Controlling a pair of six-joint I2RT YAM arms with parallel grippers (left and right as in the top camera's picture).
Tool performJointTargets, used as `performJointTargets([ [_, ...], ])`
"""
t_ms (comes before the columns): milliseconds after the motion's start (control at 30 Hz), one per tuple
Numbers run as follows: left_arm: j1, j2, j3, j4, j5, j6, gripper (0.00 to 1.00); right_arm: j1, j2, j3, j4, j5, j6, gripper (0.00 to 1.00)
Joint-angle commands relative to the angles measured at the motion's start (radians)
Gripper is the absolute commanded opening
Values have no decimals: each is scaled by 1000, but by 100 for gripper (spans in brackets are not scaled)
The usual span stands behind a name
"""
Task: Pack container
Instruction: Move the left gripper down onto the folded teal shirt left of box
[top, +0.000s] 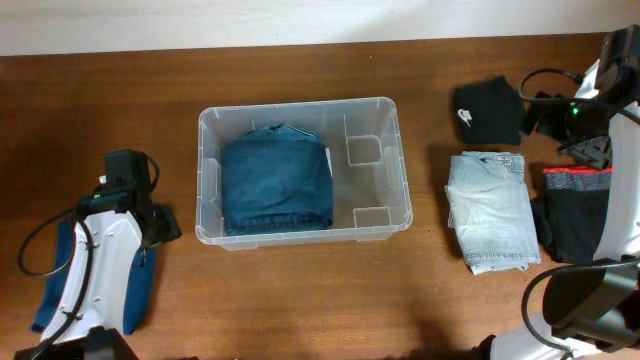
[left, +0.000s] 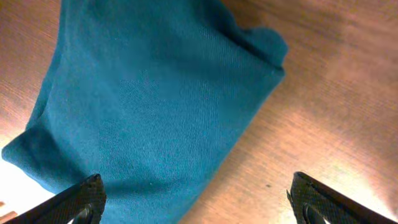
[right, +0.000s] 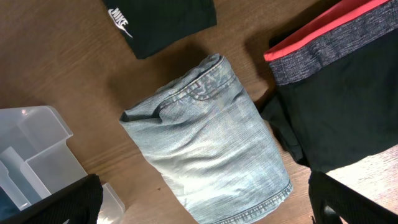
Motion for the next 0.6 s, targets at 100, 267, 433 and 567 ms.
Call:
performJointTargets([
  [100, -80, 79, -6, -26, -74, 79, 95, -3, -5, 18, 1, 13, 11, 98],
  [267, -152, 138, -6, -63, -196, 53, 99, -3, -5, 18, 1, 13, 11, 98],
  [433, -147, 152, -6, -86, -290, -1, 99, -3, -5, 18, 1, 13, 11, 98],
  [567, -144, 152, -6, -87, -322, -35, 99, -3, -5, 18, 1, 13, 11, 98],
])
